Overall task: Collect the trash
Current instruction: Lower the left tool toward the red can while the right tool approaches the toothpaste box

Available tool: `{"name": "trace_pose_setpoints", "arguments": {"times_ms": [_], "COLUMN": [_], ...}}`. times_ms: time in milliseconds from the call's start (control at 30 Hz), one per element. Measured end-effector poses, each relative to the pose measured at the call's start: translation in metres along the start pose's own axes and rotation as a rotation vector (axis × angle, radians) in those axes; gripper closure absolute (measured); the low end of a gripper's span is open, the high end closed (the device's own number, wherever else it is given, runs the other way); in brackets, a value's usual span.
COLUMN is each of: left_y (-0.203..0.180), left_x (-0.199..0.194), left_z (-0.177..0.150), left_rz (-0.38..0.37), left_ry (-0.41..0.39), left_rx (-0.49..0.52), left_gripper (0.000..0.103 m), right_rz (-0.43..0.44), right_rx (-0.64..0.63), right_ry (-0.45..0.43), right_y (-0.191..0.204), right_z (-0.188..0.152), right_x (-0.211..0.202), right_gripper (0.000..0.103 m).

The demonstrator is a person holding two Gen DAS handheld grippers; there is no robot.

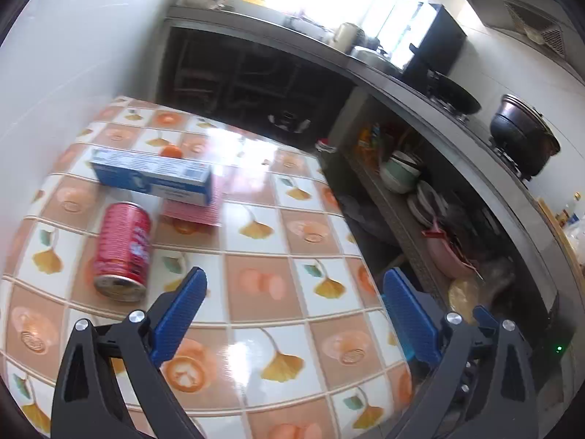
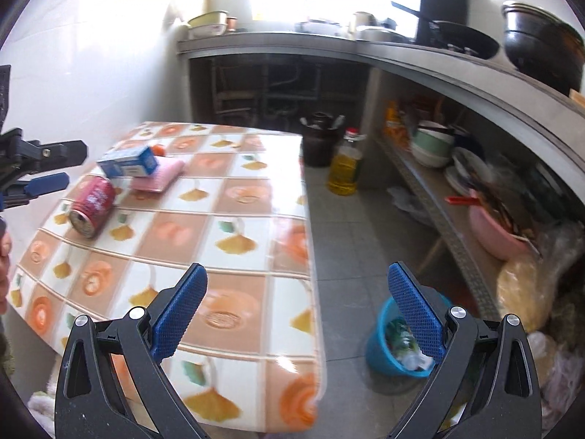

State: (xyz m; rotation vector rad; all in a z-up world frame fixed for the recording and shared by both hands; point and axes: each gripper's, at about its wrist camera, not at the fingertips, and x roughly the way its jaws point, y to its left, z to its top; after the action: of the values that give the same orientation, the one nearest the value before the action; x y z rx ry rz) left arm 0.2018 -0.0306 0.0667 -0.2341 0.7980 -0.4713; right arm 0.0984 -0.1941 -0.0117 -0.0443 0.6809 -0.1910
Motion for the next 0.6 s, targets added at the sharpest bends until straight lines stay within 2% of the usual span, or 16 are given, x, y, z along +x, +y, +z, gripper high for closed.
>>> {"name": "trace_pose_setpoints", "arguments": {"times_ms": [333, 600], "left_y": [0.036, 0.065], "left_x": [-0.022, -0.029], "left_z": [0.009, 0.012], "left_rz": [0.119, 0.174], "left_ry": [-0.050, -0.046], "left_rx": [-0.001, -0.021], "left_gripper": [0.006, 0.006], "right_rz": [0.114, 0.203], "right_rx": [-0.027, -0.045], "right_ry": [0.023, 0.051], "right_y": [0.048, 0.079], "right_z": [0.027, 0.041], "right_x": [0.014, 0.024], "right_gripper": [0.008, 0.008]}}
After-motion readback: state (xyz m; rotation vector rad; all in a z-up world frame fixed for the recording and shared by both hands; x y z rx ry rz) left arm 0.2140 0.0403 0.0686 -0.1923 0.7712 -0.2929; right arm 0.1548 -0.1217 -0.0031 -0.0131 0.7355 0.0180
